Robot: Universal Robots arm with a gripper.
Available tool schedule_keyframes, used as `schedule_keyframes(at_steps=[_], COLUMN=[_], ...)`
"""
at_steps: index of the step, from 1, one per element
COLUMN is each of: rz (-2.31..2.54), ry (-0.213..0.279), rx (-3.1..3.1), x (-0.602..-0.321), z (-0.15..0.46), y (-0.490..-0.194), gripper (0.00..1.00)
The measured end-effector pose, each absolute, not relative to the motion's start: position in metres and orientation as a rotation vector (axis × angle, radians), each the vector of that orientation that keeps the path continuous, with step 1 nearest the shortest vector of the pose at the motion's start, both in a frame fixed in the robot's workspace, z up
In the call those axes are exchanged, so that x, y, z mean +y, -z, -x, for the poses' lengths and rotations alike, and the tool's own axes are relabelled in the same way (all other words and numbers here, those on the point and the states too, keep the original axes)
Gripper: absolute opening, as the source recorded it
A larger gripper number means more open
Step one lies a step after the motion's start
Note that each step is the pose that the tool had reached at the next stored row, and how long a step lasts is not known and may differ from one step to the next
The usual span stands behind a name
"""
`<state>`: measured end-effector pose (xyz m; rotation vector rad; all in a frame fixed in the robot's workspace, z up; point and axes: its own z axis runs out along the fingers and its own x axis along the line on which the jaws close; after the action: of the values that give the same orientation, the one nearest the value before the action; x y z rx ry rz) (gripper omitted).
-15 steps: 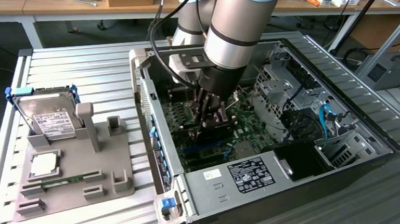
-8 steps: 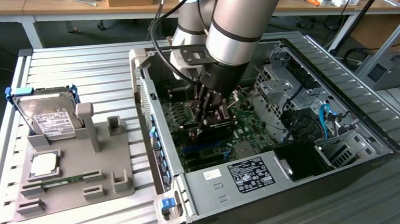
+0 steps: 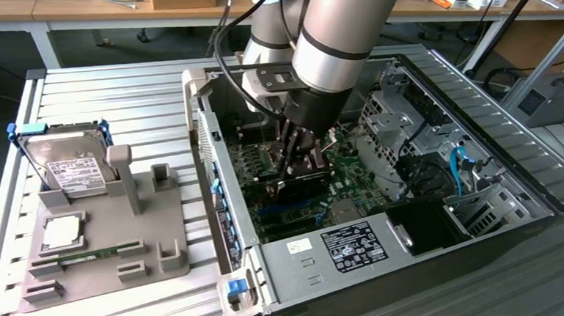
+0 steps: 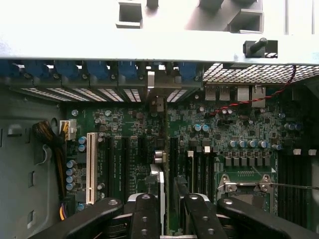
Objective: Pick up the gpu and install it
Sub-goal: 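Press down on the gpu until it lock into place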
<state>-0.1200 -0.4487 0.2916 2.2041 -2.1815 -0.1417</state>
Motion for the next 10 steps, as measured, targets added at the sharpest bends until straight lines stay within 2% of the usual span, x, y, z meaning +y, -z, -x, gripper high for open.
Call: schedule_keyframes(at_steps=[1,3,10], rz=[-2.204,-2.204,-2.204], ry=[0.142,0.142,0.143], rx=[-2.181,-2.182,-2.182], x=[-0.4488,-0.4488,-0.4488], z=[0.12,0.12,0.12], y=[-0.2917,-0.2917,-0.2917], gripper=[0.26,0.13,0.11])
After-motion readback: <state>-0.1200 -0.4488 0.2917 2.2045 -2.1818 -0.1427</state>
